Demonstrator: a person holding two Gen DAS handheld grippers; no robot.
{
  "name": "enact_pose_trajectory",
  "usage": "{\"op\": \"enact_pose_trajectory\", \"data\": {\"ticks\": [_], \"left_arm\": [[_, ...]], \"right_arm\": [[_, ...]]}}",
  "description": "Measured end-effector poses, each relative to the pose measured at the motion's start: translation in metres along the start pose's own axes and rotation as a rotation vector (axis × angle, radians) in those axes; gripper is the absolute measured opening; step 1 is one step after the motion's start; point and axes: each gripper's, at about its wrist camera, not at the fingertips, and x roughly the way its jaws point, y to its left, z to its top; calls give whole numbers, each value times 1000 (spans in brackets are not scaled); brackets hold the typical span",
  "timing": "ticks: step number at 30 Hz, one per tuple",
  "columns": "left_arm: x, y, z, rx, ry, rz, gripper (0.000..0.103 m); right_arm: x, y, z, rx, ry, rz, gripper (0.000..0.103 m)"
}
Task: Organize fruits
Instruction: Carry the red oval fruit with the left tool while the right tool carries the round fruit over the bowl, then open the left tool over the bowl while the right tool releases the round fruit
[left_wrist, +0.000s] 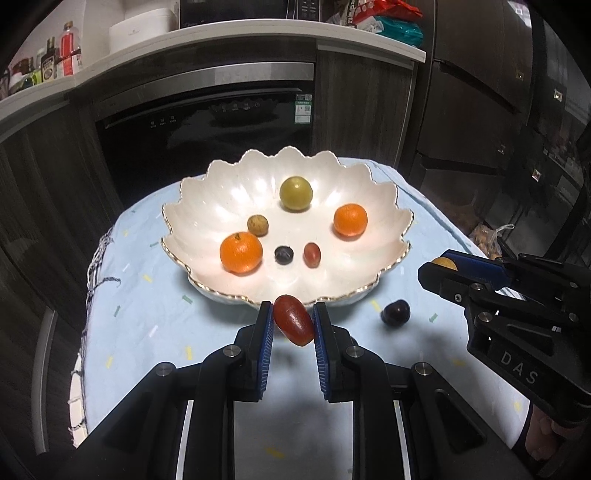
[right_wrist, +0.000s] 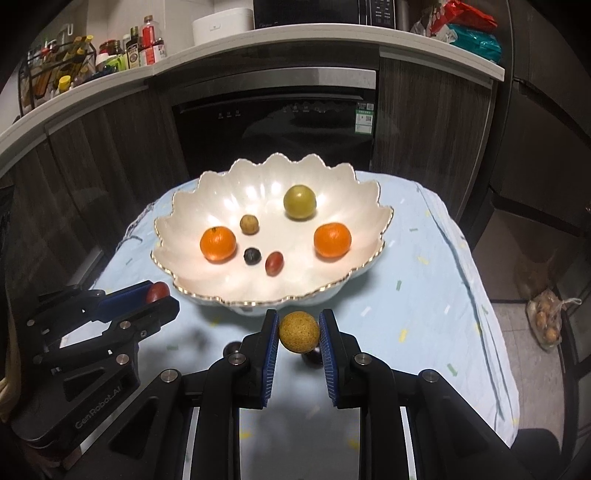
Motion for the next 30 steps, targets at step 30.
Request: {"op": "enact_pose_trajectory", "data": {"ticks": [30], "left_arm": [[28,23,46,-28,-2,20,22]], "right_arm": [[27,-6,60,1,-45,-13,24]]}}
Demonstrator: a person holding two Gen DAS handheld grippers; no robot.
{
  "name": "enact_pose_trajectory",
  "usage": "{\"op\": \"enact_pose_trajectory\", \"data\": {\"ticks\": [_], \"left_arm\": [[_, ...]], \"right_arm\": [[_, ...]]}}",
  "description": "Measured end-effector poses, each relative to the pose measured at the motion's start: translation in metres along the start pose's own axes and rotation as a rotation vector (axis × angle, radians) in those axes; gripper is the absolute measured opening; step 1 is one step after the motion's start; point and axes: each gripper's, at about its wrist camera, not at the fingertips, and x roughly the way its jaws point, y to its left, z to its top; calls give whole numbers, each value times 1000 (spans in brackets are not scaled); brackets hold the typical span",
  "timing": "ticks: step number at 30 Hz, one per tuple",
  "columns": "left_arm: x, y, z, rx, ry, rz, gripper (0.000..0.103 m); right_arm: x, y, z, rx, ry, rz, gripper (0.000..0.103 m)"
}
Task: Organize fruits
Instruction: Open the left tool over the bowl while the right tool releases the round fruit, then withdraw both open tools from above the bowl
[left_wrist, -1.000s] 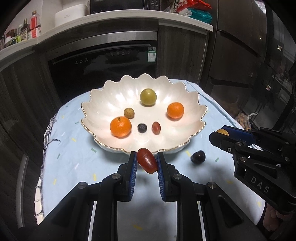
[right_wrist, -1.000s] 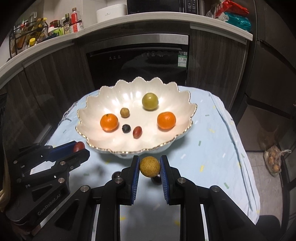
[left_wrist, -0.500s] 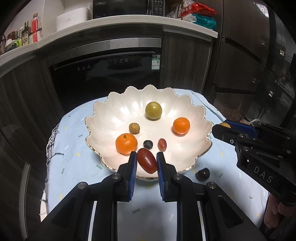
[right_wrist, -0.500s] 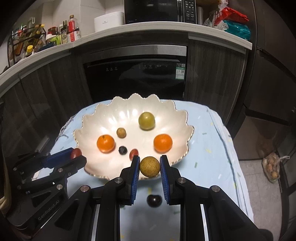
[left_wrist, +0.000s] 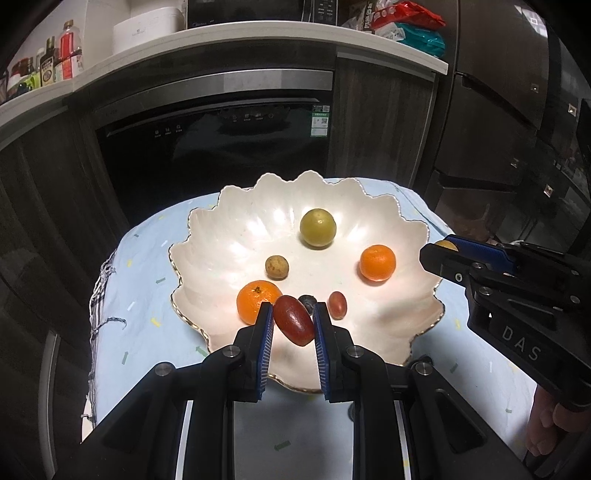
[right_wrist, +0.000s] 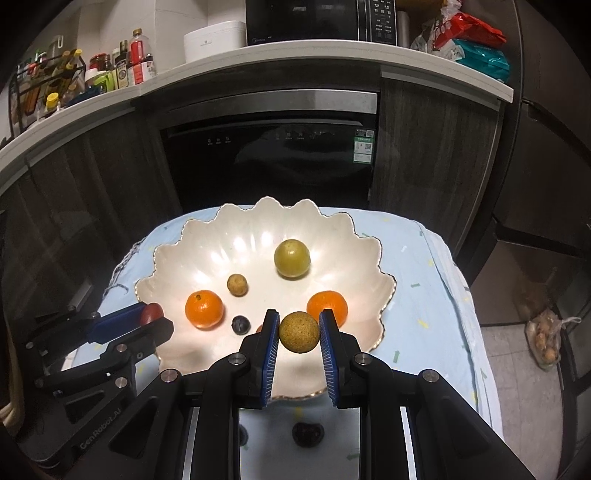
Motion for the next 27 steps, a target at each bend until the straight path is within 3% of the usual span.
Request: {"op": "enact_pose_trajectory", "data": {"ticks": [9,16,18,20,27], "left_arm": [[12,5,3,-9,22,3,24],[15,7,4,-20,31,18,47],[14,8,4,-25,30,24,54],[13,9,4,-29,26,29,61],[6,10,7,-39,-4,62,85]], "right_arm": [[20,-3,6,10,35,10,24],[27,-7,8,29,49,3,26],[29,-8,8,37,53,-2,43],[28,-11,8,52,45,-15,51],[24,-16,10,71,36,-32,57]]}}
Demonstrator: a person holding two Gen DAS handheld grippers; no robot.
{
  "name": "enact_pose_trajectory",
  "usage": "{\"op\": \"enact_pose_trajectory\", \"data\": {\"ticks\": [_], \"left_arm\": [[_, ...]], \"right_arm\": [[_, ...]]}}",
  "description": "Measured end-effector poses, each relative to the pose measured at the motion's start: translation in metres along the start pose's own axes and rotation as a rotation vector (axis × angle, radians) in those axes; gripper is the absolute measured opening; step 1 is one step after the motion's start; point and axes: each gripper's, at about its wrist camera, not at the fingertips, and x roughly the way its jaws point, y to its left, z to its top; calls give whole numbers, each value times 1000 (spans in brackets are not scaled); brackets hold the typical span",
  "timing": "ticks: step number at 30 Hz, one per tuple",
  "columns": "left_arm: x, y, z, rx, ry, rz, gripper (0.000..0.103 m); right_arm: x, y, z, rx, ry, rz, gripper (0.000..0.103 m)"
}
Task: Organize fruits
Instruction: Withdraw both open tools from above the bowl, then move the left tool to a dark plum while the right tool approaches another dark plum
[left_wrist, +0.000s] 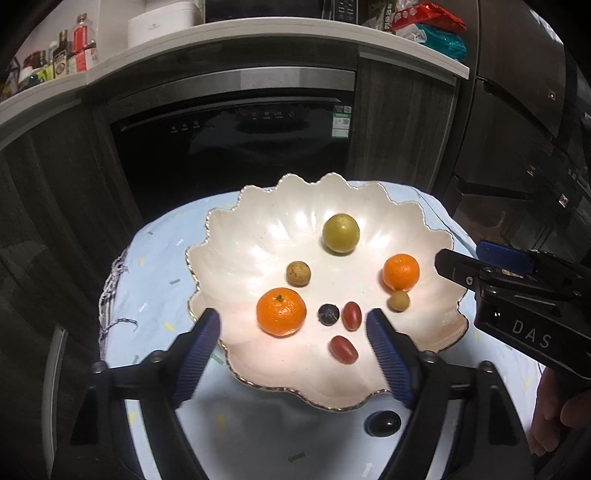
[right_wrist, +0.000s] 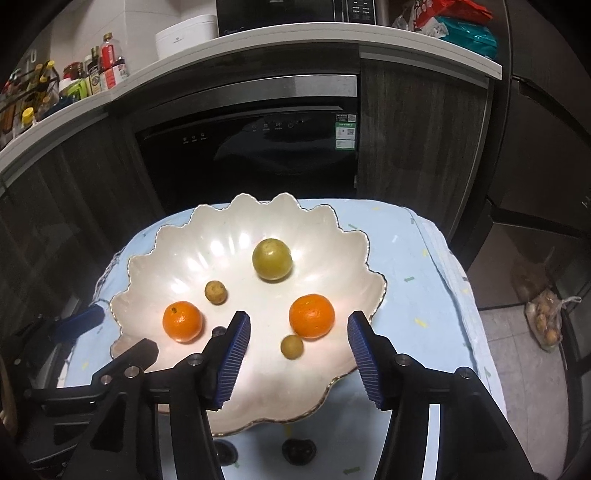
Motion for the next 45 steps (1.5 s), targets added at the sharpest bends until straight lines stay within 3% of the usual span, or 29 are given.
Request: {"op": "enact_pose_trajectory", "data": {"ticks": [20,45], "left_arm": [[-37,-10,5,-4,-50,30,86],[-53,-39,-28,27,-35,7,87]], "right_arm": [[-38,-5,-1,-3,-62,-22,60],[-56,-26,-40,-27,-45,-54,60]]}}
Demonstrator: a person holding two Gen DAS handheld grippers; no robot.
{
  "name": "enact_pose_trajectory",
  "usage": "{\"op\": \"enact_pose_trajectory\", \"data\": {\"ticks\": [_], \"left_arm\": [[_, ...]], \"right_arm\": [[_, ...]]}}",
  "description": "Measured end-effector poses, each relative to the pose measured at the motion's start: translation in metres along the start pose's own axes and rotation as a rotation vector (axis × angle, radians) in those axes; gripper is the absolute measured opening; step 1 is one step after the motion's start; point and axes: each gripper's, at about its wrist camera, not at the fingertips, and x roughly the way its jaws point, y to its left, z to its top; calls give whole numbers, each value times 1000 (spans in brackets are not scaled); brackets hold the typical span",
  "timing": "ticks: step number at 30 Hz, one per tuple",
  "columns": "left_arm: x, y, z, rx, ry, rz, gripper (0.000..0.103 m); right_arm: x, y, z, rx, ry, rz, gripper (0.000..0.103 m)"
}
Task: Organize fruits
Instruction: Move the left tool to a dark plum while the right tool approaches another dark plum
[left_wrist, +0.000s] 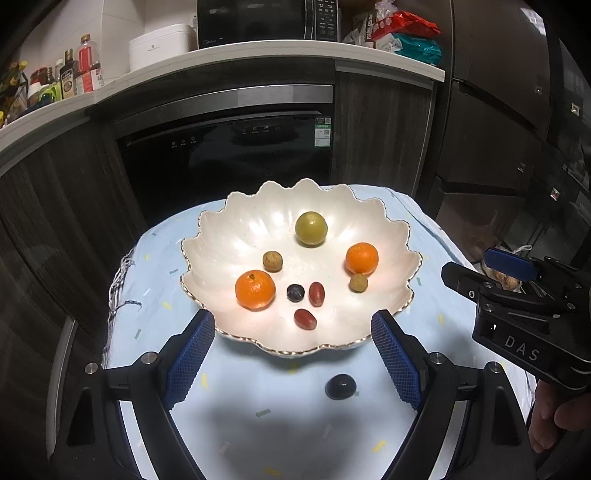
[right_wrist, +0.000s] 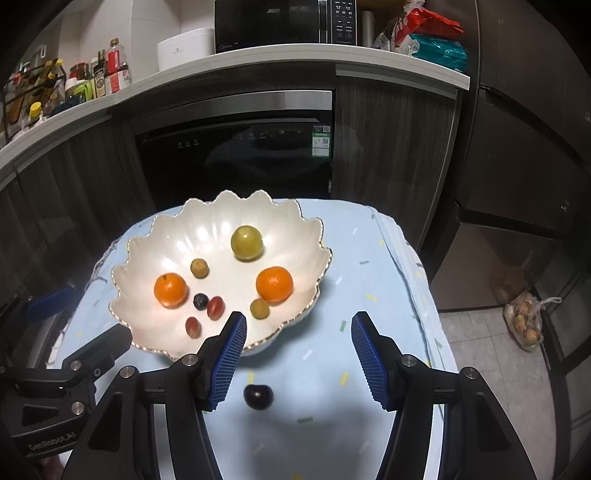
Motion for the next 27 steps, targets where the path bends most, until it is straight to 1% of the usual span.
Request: {"op": "enact_pose_trajectory", "data": {"ticks": [15,27], "left_arm": [[5,-4,-24,1,31,-16,87],[18,-6,-44,1,58,-29,87]], "right_arm": [[4,2,-23,-44,14,-4,60],[15,4,-38,-69,28,11,60]]}}
